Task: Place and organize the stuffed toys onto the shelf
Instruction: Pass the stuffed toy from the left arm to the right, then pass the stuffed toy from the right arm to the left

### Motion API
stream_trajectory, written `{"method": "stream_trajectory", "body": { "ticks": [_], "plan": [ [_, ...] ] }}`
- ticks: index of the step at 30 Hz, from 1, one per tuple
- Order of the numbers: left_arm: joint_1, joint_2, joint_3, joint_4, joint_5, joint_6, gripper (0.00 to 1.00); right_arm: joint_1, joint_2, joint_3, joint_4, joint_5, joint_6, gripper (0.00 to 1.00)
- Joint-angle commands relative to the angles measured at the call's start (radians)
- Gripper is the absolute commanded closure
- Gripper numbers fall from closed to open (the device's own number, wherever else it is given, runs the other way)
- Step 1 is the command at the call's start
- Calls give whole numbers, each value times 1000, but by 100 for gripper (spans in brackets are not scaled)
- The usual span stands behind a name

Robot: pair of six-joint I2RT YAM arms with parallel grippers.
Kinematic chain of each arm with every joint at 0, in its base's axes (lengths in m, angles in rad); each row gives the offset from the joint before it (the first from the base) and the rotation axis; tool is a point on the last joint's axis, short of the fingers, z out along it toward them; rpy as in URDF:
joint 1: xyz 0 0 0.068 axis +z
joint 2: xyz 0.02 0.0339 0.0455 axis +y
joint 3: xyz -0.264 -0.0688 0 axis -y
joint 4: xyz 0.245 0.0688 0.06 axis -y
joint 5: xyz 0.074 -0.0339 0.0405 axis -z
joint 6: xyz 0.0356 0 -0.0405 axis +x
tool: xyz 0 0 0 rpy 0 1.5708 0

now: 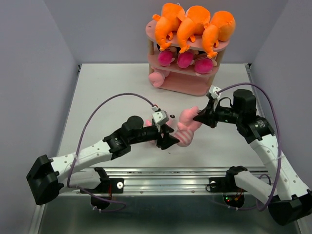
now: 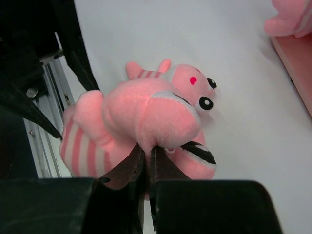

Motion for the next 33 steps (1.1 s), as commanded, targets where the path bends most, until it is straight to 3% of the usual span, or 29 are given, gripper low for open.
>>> {"method": "stream_trajectory", "body": {
  "ticks": [1, 6, 11, 21, 33],
  "plan": [
    [4, -147, -68, 129, -170, -66, 30, -3, -18, 10, 83, 123, 132, 99],
    [3, -248, -116, 98, -350, -78, 22, -3, -21, 2, 118, 177, 232, 99],
    [-2, -253, -117, 101, -356, -98, 21, -3, -11, -5, 158, 219, 345, 99],
    [-105, -146, -71, 140, -496, -101, 19, -3, 28, 1, 181, 255, 425, 99],
    [-106, 41, 22, 187, -487, -101, 19, -3, -2, -36, 198, 223, 431, 99]
  ]
}}
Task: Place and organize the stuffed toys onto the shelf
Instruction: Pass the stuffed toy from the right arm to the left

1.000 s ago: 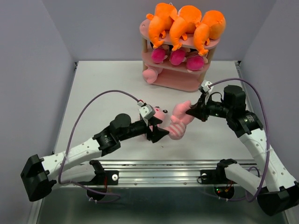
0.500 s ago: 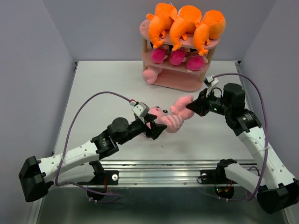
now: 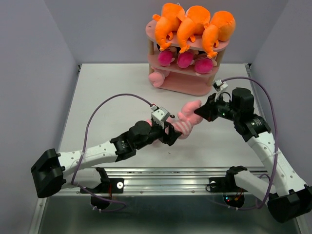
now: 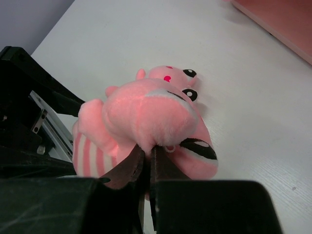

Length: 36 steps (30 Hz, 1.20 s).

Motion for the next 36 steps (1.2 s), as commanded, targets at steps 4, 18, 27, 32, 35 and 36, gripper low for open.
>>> {"method": "stream_trajectory", "body": {
  "ticks": [4, 18, 27, 32, 35, 36],
  "plan": [
    [-2, 61, 82, 115, -14, -5, 29, 1, -35, -13, 73, -38, 21, 99],
    [26, 38, 77, 123, -11, 76, 100, 1, -63, -49, 77, -21, -17, 99],
    [240, 49, 203, -112, 351, 285, 100, 1, -47, -41, 77, 32, -63, 0],
    [317, 93, 247, -179, 425, 334, 100, 1, -75, -35, 75, 86, -86, 0],
    [358, 126, 267, -184, 451, 348, 100, 1, -104, -56, 75, 137, -108, 0],
    [368, 138, 277, -185, 471, 351, 100, 1, -118, -65, 77, 144, -111, 0]
  ]
}}
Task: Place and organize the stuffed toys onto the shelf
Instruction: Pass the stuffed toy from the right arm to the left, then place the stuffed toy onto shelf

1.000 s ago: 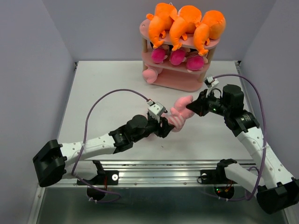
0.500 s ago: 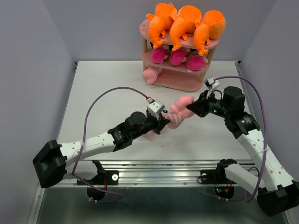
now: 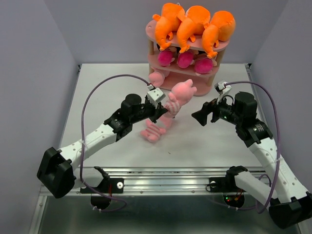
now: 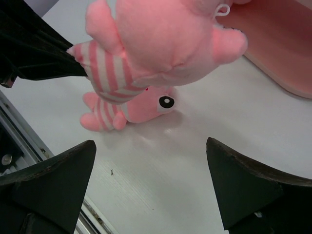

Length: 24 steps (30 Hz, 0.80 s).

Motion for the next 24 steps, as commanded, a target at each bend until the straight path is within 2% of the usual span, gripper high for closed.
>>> {"method": "stream_trajectory", "body": {
  "ticks": [1, 8, 14, 24],
  "plan": [
    [42, 57, 78, -24, 103, 59, 100, -8, -59, -24, 32, 70, -39, 0],
    [100, 183, 192, -130, 157, 96, 100, -17, -83, -88, 41, 74, -108, 0],
    [152, 288, 273, -138, 194, 83, 100, -39, -72, -151, 58, -15, -135, 0],
    [212, 467, 413, -141, 255, 12, 100, -48, -113, -194, 72, -45, -160, 0]
  ]
}}
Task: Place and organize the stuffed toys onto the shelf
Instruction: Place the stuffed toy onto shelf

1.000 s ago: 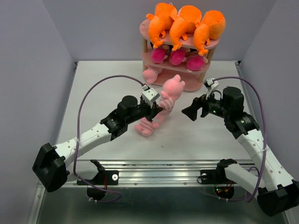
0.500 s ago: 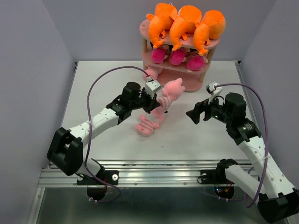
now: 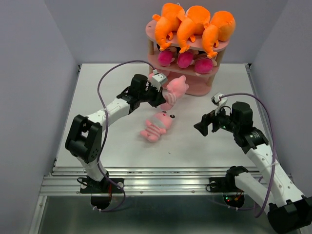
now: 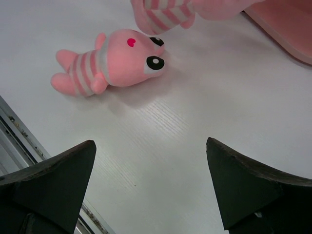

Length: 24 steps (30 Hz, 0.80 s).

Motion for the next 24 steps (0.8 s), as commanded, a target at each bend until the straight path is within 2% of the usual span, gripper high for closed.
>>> {"method": "stream_trajectory", "body": {
  "ticks": [1, 13, 24],
  "plan": [
    [16, 25, 85, 28, 50, -30, 100, -8, -37, 1, 64, -33, -24, 0],
    [50, 180, 208, 94, 101, -140, 100, -17, -37, -9, 66, -21, -34, 0],
    [64, 295, 315, 128, 73, -222, 100, -17, -32, -12, 69, -18, -36, 0]
  ]
}}
